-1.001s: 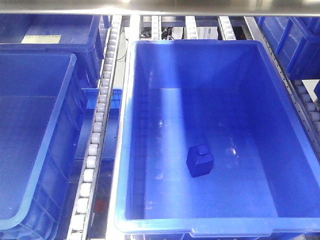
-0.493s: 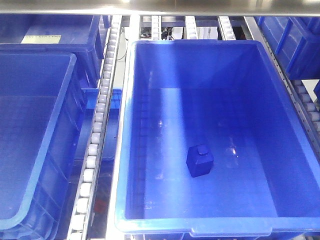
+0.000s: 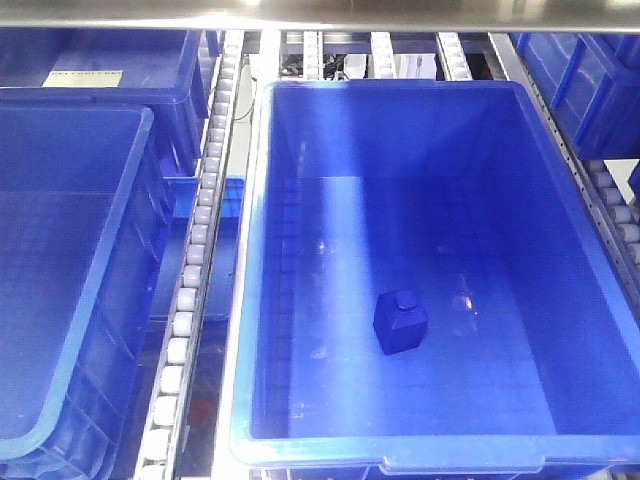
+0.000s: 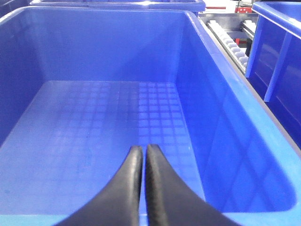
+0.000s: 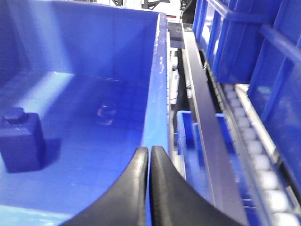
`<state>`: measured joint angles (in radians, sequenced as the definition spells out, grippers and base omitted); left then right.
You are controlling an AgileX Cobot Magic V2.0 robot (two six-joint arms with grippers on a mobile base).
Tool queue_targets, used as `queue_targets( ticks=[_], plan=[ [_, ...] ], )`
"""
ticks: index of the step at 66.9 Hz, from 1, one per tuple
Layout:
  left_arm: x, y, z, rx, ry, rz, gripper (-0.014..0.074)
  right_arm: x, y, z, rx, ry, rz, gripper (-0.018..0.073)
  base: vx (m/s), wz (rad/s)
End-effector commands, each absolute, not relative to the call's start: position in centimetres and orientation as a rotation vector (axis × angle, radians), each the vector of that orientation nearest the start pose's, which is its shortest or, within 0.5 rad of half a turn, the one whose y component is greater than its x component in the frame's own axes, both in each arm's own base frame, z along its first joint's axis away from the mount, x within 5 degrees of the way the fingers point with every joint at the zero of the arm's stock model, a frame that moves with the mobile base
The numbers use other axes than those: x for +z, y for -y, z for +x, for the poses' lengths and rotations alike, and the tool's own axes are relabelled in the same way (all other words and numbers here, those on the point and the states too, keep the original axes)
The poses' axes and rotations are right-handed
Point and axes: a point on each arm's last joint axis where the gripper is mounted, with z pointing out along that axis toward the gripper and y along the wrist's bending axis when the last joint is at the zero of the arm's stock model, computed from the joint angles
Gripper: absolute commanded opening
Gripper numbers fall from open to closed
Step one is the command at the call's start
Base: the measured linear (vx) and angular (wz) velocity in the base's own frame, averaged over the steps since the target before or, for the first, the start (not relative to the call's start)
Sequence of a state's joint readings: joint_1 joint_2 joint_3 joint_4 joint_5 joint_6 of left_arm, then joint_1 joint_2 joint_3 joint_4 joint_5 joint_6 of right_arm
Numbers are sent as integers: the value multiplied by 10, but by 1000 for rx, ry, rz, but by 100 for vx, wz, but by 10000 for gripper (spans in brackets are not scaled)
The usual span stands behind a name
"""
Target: Pour parts from conveyor to right shelf
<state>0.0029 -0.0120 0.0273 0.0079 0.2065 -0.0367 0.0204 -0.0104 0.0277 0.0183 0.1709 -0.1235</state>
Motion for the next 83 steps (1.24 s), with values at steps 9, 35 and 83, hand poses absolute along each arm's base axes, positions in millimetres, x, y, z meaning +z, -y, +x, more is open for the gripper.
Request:
queue_targets(
  ticks=[9,35,83],
  plan=[
    [200,0,55,-37,-1595,-34,-6,193,-1,56,-70,-1592,-106,-8,0,0],
    [200,0,55,-37,-1595,-34,-6,193,-1,56,-70,-1591,-106,-8,0,0],
    [200,0,55,-37,-1595,-34,-6,193,-1,56,-70,-1591,-106,-8,0,0]
  ],
)
